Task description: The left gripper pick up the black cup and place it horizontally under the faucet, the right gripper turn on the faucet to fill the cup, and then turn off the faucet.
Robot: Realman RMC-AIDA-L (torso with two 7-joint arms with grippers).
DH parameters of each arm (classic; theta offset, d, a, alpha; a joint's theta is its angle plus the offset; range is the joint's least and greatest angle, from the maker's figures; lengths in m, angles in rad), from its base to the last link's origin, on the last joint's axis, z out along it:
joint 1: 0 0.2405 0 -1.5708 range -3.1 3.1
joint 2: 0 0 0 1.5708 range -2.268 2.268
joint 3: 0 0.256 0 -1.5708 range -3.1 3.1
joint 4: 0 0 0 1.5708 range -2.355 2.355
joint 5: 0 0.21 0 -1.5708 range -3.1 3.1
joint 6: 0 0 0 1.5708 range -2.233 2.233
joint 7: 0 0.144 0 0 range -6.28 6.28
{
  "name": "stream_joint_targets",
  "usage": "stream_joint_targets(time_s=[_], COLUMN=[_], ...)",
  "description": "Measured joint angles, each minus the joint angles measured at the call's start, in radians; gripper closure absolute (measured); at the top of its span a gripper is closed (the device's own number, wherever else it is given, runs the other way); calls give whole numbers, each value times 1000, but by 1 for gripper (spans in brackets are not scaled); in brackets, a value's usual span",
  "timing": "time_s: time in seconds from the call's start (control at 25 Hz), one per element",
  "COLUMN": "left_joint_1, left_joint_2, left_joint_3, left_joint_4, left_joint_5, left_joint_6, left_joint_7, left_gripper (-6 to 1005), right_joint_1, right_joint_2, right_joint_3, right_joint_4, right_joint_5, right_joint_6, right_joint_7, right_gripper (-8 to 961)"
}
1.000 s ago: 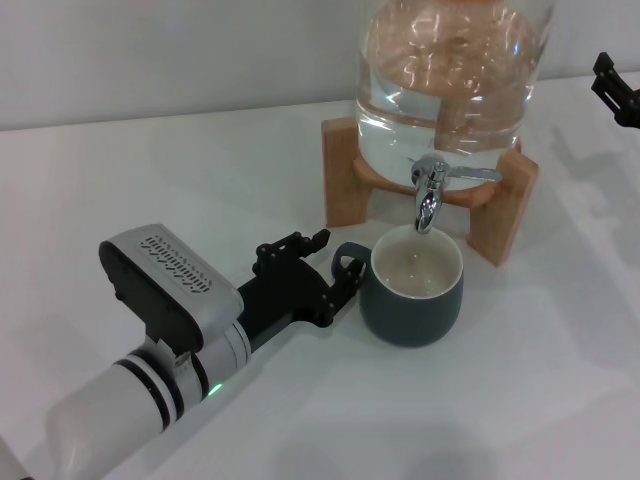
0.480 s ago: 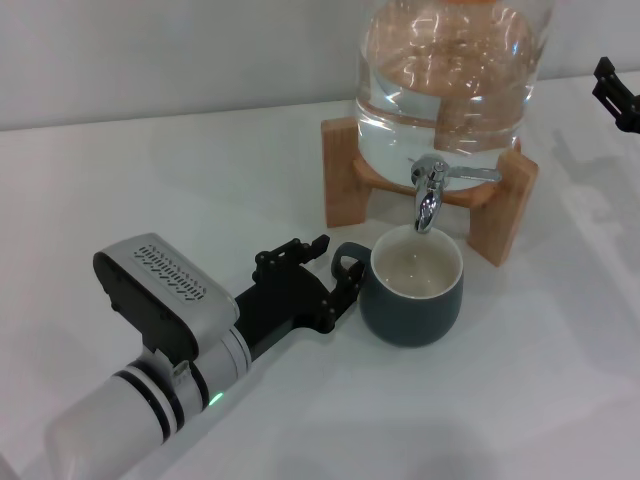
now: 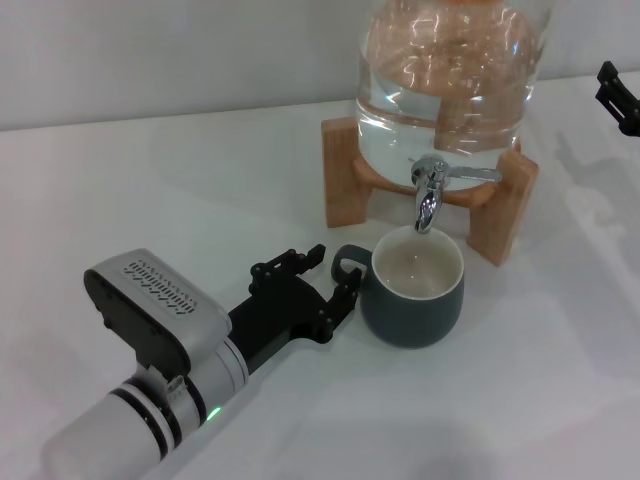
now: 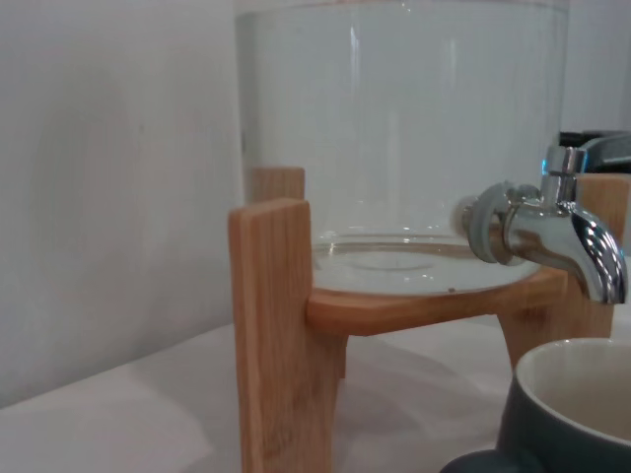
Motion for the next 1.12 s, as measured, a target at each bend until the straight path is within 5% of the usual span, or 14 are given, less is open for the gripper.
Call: stream_joint_targets(time_s=[0.36, 1.12], left_joint_1=[62, 90], left_joint_2=[8, 9], left_joint_3=[-42, -60], left_joint_4=[22, 2], left_joint_5=[9, 3], left_joint_6=[48, 133], left_joint_7=[15, 16], left_gripper=[448, 440], right_joint_1=[-13, -6], right_joint_2=[0, 0], right_joint_3=[0, 0], right_joint_4=[-3, -5], right_joint_5=[-3, -3], right_joint_6=[0, -1], right_joint_7=[0, 0], right_gripper=[115, 115])
